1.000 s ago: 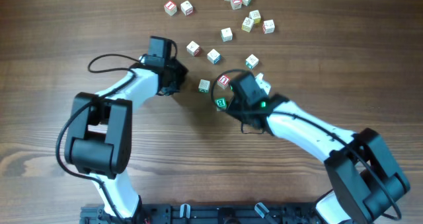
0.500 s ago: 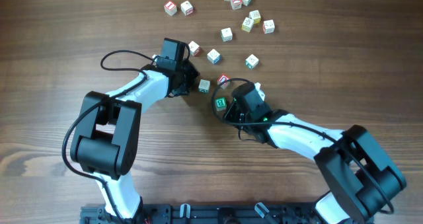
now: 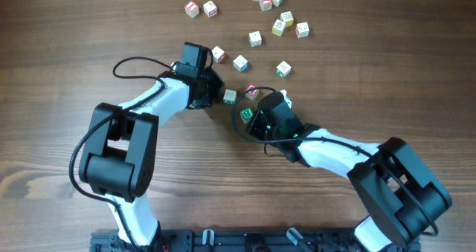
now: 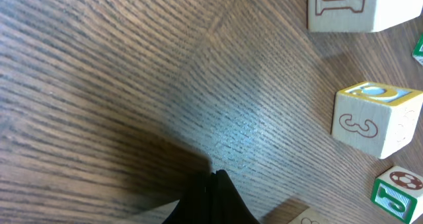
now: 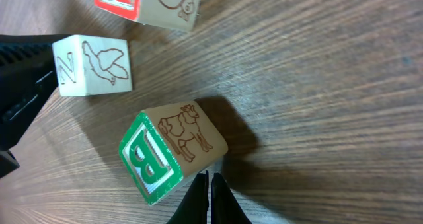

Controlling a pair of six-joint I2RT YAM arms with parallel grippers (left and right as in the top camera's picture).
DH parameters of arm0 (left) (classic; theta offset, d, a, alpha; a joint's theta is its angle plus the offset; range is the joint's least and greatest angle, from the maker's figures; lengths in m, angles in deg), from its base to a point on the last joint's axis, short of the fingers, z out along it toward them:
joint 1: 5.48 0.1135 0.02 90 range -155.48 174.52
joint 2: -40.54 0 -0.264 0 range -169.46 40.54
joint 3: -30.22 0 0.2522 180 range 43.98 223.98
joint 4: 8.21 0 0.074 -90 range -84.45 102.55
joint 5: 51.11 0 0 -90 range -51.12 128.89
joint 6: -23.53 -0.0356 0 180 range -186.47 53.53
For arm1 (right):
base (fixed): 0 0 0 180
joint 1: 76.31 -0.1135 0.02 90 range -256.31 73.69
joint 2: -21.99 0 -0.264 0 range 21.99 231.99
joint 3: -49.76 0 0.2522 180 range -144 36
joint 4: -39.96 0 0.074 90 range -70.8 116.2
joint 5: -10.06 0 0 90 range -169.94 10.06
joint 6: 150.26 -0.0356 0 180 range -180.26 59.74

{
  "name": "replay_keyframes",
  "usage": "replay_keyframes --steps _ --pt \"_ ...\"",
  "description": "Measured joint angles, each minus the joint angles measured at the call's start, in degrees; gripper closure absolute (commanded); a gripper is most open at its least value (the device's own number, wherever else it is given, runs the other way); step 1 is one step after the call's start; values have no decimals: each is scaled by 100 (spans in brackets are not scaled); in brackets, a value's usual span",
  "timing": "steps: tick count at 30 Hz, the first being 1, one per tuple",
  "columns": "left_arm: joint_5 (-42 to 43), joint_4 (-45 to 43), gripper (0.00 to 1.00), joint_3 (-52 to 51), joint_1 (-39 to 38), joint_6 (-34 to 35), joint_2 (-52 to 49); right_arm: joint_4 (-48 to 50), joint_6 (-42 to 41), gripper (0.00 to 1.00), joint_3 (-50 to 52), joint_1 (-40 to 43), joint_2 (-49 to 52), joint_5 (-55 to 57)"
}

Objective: Form a circle
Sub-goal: 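Set the B block down beside the U block, right gripper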

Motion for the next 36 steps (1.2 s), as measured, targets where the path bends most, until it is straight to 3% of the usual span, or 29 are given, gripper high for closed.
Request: replay_keyframes --steps 17,26,36 --pt "142 90 96 9 -136 0 0 249 216 95 0 0 0 2" --pt "142 90 96 9 -138 0 0 -468 -98 95 15 -15 -203 599" --pt "142 90 96 9 -138 0 0 105 153 95 20 -15 -212 1058"
